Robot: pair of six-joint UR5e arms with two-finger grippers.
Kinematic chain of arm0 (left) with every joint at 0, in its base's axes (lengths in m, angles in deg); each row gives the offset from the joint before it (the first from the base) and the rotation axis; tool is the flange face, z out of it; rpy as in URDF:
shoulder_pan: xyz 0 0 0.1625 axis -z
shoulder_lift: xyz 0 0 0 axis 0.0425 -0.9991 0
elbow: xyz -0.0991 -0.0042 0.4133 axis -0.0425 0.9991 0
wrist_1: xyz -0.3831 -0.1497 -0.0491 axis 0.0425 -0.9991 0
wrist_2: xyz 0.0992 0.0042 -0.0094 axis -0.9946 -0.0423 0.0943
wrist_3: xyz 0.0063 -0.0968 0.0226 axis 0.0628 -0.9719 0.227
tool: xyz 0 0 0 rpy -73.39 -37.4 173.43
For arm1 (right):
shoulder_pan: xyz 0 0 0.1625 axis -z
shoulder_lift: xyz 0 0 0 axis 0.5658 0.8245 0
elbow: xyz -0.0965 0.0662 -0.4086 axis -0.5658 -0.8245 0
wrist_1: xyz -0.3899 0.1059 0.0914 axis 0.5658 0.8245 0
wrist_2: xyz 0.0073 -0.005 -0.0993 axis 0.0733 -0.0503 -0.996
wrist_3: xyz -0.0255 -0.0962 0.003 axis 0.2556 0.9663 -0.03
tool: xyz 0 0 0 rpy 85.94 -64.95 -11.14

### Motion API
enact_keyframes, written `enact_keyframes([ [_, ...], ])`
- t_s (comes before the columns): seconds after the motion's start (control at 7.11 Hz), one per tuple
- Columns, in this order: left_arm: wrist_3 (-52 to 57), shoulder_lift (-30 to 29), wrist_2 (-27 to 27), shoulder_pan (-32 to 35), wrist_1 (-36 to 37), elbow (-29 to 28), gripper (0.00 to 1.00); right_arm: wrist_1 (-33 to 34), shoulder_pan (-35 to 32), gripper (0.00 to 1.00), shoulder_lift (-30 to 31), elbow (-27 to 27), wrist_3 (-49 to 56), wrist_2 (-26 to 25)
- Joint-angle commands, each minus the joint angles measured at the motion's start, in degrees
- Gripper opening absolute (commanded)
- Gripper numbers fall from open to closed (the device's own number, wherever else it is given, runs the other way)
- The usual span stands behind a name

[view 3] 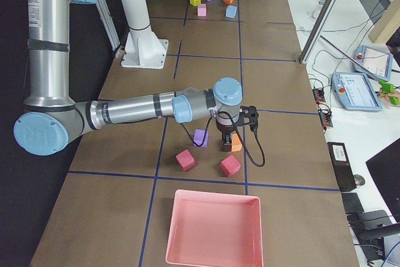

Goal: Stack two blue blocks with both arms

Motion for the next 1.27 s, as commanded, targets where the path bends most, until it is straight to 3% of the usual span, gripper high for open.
enact_keyframes([
  [0.0,0.2,0.4,-0.3,0.1,0.3,1.5,1.0,0.5,0.1,1.0,0.1,0.1,0.2,-1.4],
  [0.7,-3.2,0.4,0.1,0.0,-0.5,0.5,1.0,0.1,1.0,1.0,0.3,-0.2,-0.3,-0.8],
  [1.12,-2.8,0.4,0.5,-0.1,-1.3,1.0,1.0,-3.7,1.3,1.0,0.9,-0.2,-0.2,1.5],
])
